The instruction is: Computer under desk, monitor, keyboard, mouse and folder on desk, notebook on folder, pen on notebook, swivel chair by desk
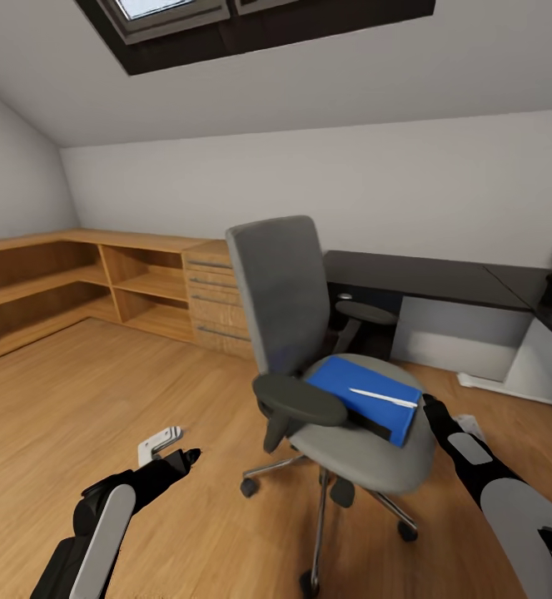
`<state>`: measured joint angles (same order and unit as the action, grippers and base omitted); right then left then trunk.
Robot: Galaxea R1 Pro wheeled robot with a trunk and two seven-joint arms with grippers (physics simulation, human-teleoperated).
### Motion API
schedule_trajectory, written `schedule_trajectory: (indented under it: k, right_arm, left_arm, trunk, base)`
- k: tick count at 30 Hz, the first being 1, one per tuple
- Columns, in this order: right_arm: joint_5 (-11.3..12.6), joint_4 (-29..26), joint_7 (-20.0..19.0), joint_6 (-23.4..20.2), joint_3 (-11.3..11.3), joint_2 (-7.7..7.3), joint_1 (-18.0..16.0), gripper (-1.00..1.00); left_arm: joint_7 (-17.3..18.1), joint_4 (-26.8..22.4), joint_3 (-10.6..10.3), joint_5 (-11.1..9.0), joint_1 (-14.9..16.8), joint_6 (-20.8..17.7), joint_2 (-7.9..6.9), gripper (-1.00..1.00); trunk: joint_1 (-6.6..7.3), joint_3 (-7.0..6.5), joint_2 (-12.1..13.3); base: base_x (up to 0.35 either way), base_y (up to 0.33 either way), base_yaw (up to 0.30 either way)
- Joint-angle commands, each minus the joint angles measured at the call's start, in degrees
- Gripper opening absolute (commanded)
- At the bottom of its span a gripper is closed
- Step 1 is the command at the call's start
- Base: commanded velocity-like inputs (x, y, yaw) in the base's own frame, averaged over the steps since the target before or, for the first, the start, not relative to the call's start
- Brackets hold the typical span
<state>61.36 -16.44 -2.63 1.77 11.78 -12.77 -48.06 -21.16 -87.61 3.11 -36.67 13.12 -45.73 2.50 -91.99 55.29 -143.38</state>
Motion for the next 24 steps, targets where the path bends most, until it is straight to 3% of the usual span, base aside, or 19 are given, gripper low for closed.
schedule_trajectory:
  k: [1,24]
  right_arm:
    - [0.95,0.09,-0.36,0.16,-0.17,0.02,-0.02,1.00]
    - [0.86,0.14,-0.53,0.25,-0.17,0.41,-0.02,1.00]
  left_arm:
    - [-0.46,-0.02,0.06,-0.59,0.06,-0.19,0.05,1.00]
    - [-0.46,0.15,-0.12,-0.68,0.06,-0.15,0.05,1.00]
  trunk:
    - [0.01,0.06,-0.02]
    - [0.01,0.06,-0.02]
  base:
    - [0.000,0.000,0.247]
    - [0.045,0.000,0.256]
